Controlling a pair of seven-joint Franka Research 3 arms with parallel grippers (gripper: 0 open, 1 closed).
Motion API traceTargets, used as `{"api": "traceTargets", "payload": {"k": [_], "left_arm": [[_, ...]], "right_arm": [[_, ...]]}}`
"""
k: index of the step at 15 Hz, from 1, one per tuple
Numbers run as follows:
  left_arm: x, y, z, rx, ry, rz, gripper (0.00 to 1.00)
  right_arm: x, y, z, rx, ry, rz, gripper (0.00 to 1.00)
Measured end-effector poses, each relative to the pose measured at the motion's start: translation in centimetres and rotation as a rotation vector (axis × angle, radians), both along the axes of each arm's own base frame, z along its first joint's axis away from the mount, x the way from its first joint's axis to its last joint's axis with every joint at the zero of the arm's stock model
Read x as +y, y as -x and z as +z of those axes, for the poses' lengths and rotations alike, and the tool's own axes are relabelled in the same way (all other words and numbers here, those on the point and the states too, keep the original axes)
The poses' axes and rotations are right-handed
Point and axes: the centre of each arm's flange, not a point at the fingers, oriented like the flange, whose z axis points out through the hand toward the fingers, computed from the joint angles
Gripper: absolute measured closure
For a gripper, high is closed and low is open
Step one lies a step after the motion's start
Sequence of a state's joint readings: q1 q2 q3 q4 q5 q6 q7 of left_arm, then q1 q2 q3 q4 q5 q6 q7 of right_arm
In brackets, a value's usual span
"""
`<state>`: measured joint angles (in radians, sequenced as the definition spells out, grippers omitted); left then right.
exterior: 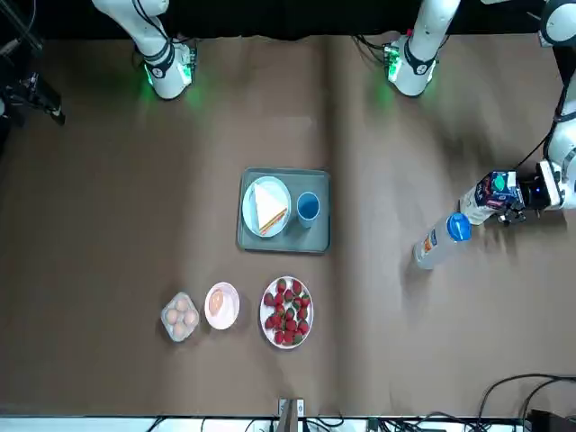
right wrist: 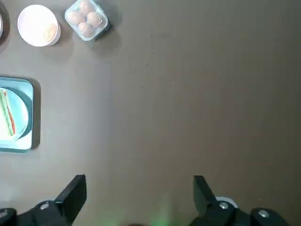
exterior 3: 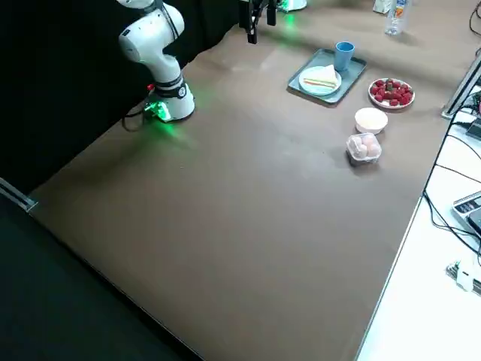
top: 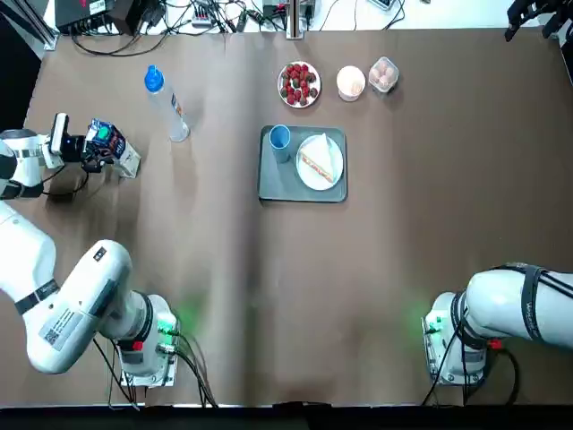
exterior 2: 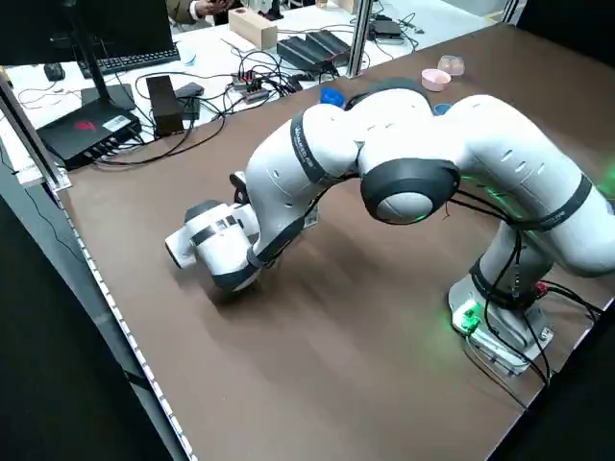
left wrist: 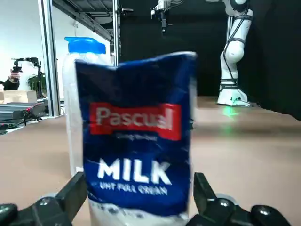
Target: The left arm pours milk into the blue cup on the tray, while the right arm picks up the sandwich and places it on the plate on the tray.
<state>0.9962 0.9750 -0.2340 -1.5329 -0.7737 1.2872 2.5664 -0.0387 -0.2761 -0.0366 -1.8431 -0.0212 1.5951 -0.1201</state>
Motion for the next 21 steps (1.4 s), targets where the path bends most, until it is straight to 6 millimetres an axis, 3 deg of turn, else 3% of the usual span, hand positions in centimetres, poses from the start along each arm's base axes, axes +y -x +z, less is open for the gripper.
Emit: {"api": "traceTargets", "payload": {"k": [2, 4, 6, 7, 9, 11, 13, 15, 16, 18, 21], "left_arm": [[0.8, 0.3, 0.0, 0.004, -0.018, 0.012, 0.01], [4.1, 1.7, 0.6, 0.019, -0.080, 0.052, 0.01], [8.4, 3.6, 2.8, 0.028, -0.172, 0.096, 0.01], [10.3, 4.5, 4.7, 0.027, -0.223, 0.108, 0.01], [13.1, 5.0, 11.1, -0.013, -0.339, 0.120, 0.01], [13.4, 3.6, 20.0, -0.059, -0.483, 0.104, 0.01], [10.7, 1.1, 28.7, -0.029, -0.638, 0.083, 0.01], [5.6, -1.9, 35.8, 0.038, -0.764, 0.058, 0.01], [2.5, -3.4, 38.3, 0.078, -0.816, 0.047, 0.01], [-3.8, -6.2, 41.8, 0.149, -0.915, 0.031, 0.01], [-13.8, -9.8, 44.7, 0.254, -1.039, 0.029, 0.01]], "right_arm": [[0.0, 0.0, 0.0, 0.000, 0.000, 0.000, 0.00], [0.0, 0.0, 0.0, 0.000, 0.000, 0.000, 0.00], [0.0, 0.0, 0.0, 0.000, 0.000, 0.000, 0.00], [0.0, 0.0, 0.0, 0.000, 0.000, 0.000, 0.00], [0.0, 0.0, 0.0, 0.000, 0.000, 0.000, 0.00], [0.0, 0.0, 0.0, 0.000, 0.000, 0.000, 0.00], [0.0, 0.0, 0.0, 0.000, 0.000, 0.000, 0.00], [0.0, 0.0, 0.0, 0.000, 0.000, 0.000, 0.00], [0.0, 0.0, 0.0, 0.000, 0.000, 0.000, 0.00], [0.0, 0.0, 0.0, 0.000, 0.000, 0.000, 0.00], [0.0, 0.0, 0.0, 0.000, 0.000, 0.000, 0.00]]}}
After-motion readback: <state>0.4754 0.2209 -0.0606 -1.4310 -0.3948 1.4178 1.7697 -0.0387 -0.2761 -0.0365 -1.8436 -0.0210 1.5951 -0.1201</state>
